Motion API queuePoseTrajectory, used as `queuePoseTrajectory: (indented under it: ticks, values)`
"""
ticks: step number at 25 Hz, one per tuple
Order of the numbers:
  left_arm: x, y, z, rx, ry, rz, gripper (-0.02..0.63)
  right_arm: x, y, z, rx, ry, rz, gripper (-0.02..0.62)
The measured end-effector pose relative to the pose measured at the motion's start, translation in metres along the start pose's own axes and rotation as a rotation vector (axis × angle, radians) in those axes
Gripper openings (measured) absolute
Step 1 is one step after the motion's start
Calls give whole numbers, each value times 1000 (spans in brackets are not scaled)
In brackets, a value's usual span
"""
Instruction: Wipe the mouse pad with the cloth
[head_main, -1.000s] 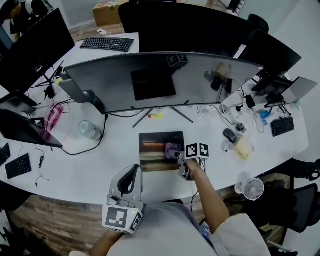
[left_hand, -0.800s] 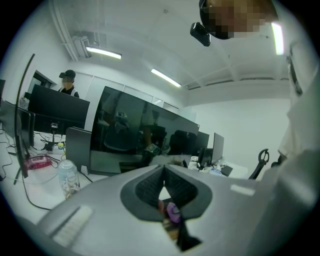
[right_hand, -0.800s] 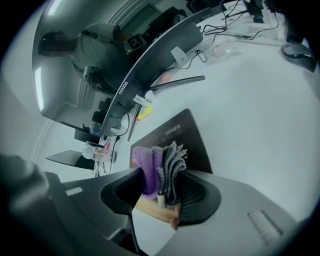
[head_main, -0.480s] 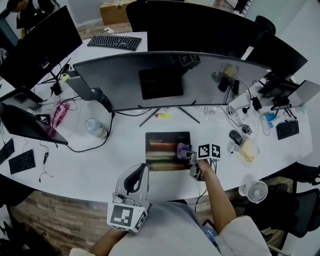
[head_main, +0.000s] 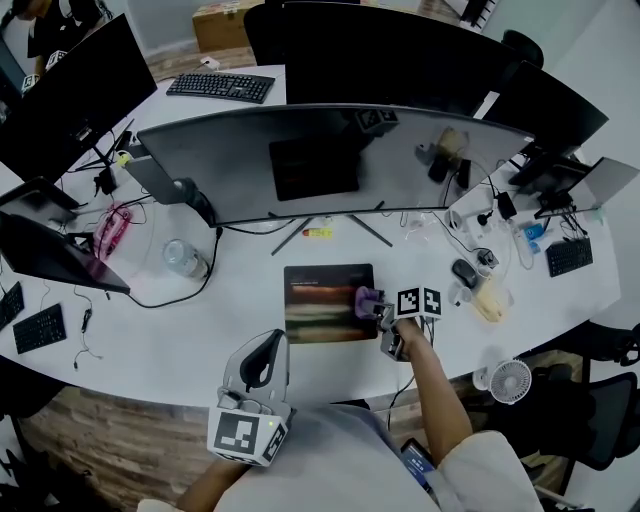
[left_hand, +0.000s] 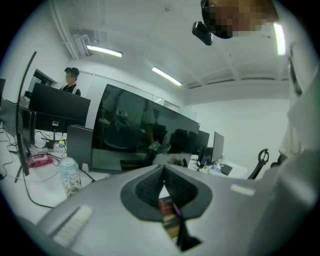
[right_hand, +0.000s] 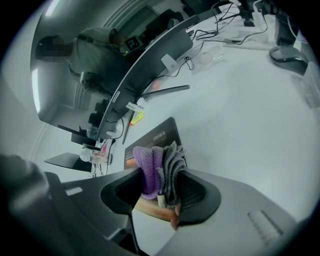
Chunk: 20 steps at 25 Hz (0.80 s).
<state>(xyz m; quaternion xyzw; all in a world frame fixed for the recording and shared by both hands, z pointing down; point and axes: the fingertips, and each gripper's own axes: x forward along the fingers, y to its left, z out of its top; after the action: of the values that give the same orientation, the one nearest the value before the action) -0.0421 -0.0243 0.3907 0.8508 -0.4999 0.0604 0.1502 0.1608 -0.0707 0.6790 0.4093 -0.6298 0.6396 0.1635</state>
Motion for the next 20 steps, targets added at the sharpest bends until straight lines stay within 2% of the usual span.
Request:
queuePoseTrajectory:
  ticks: [11, 20]
  values:
    - [-2, -2, 2, 5, -5, -5, 0, -19, -20, 2, 8, -15, -43, 194]
    - [-5, 1, 1, -5, -8, -1, 0, -32, -17, -2, 28, -53, -3, 195]
